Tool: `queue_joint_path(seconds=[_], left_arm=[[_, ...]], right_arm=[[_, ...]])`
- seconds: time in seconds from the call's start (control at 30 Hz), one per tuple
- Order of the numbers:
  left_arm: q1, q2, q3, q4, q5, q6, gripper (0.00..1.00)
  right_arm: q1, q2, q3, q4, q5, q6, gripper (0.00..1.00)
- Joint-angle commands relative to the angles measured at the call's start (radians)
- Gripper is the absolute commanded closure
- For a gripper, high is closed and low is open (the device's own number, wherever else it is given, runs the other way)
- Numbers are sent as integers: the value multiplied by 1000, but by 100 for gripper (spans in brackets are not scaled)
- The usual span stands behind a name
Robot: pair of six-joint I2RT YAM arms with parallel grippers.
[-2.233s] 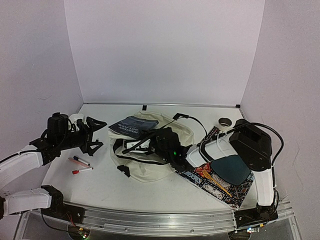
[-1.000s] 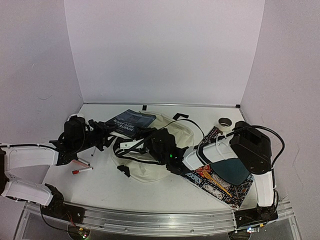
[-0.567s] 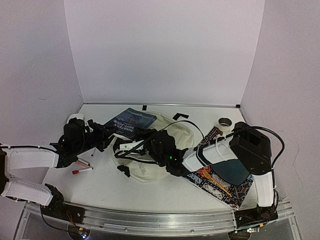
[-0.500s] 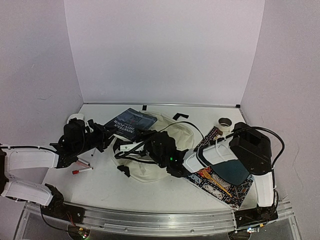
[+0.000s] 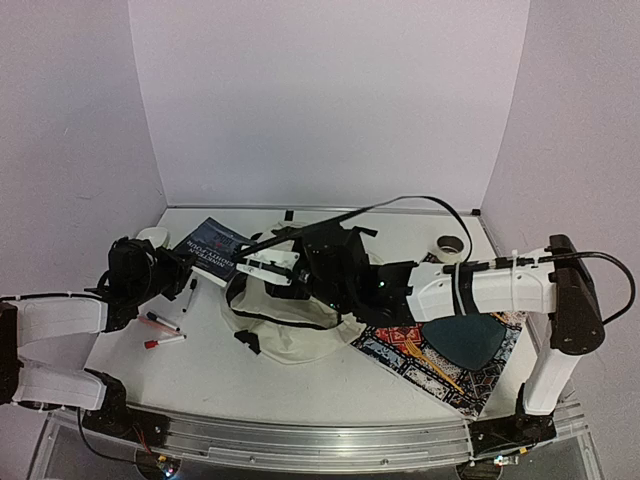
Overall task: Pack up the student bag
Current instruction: Pass from the right arm to the left, then pick up the largest pocket of the bag from the student bag.
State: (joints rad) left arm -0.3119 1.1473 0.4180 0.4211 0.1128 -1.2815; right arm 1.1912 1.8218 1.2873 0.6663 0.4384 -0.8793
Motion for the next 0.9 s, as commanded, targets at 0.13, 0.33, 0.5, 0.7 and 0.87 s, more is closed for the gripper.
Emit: queue_joint_path(seconds=[0.13,0.33,0.5,0.7,0.87], left_arm=[[132,-83,-18,172,183,59,100],[187,-114,-53,201,247,57,100],[190,-123,-87,230,278,43,100],[191,-144,-116,257,323,18,100],[191,-202,-130,259,354,-10,100]], right_arm=[[23,-62,129,-524,-122,414,27],[49,-25,171,-661,-187,518,26],[53,49,224,-715,-130,542,26],[53,154,294,-736,-41,499,26],[50,203,331,-737,-27,477,27]])
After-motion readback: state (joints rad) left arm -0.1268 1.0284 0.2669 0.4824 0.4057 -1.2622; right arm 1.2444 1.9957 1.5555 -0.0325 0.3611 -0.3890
